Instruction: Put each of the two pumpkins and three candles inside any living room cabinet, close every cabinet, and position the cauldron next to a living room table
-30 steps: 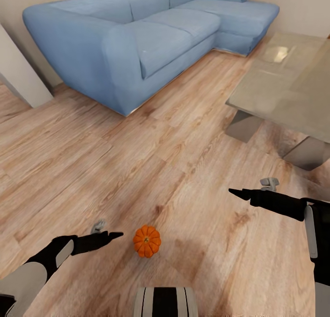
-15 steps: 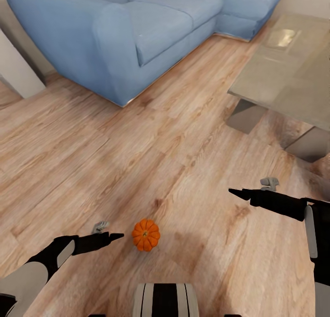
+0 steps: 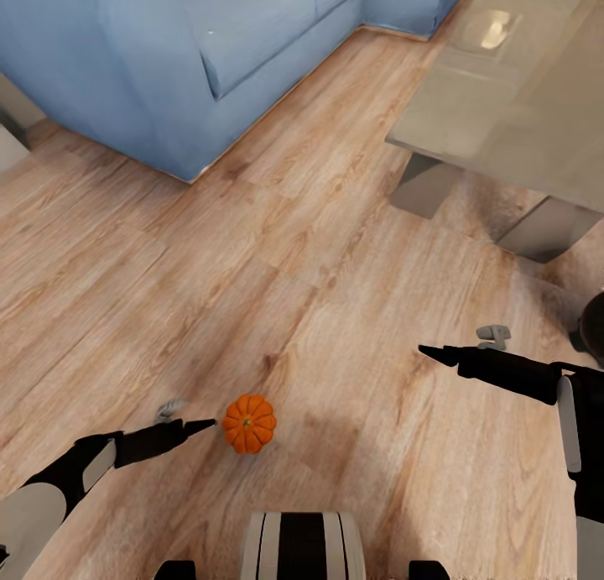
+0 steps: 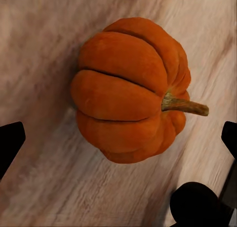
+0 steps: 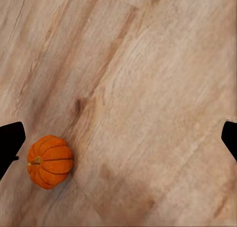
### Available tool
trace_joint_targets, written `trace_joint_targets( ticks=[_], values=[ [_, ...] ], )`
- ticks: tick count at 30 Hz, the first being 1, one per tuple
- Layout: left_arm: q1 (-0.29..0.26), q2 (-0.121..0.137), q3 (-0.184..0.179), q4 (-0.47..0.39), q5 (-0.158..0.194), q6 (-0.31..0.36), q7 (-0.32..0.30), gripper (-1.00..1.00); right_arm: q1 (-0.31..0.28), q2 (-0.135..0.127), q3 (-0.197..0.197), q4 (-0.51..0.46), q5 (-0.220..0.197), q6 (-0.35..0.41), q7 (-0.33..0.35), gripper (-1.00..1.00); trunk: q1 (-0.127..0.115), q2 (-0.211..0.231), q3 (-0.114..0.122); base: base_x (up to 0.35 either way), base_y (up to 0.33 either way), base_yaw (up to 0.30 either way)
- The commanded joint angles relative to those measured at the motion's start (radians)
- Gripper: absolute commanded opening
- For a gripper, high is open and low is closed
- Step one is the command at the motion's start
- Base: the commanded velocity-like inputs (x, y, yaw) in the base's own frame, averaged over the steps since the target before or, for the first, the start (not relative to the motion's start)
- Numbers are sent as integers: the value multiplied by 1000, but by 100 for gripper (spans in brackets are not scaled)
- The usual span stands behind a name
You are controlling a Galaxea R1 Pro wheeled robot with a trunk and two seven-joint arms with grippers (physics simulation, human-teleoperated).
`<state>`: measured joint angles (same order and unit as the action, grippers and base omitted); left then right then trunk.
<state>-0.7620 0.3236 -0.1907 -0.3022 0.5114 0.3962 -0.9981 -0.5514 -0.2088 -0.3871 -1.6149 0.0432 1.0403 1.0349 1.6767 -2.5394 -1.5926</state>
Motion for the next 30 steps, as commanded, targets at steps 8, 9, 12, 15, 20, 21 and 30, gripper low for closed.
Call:
trace_joint_targets(
  ticks=[8, 9, 12, 15, 20, 21, 30],
  values=[
    [3, 15, -5, 1, 43, 6, -27, 100, -1, 0, -1, 0, 4, 7, 7, 100, 2, -2, -24, 0, 0, -18],
    [3, 16, -5, 0, 44, 7, -35, 100, -1, 0, -1, 0, 4, 7, 7, 100, 2, -2, -24, 0, 0, -3],
    [4, 29, -4, 0, 46, 7, -62, 100, 1, 1, 3, 0, 4, 7, 7, 100, 4, -2, -36, 0, 0, -1],
    [4, 32, -5, 0, 46, 8, -67, 100, 2, 1, 1, 0, 4, 7, 7, 100, 5, -3, -47, 0, 0, 0],
    [4, 32, -5, 0, 47, 9, -68, 100, 2, 2, -2, 0, 4, 7, 8, 100, 7, -4, -66, 0, 0, 0],
    [4, 32, -5, 0, 46, 9, -68, 100, 2, 2, -3, 0, 4, 7, 8, 100, 8, -4, -70, 0, 0, 0],
    [-54, 71, -7, 0, 48, 62, -77, 100, 2, 0, -5, 0, 4, 1, 8, 100, 12, -7, -105, 0, 0, 0]
  ],
)
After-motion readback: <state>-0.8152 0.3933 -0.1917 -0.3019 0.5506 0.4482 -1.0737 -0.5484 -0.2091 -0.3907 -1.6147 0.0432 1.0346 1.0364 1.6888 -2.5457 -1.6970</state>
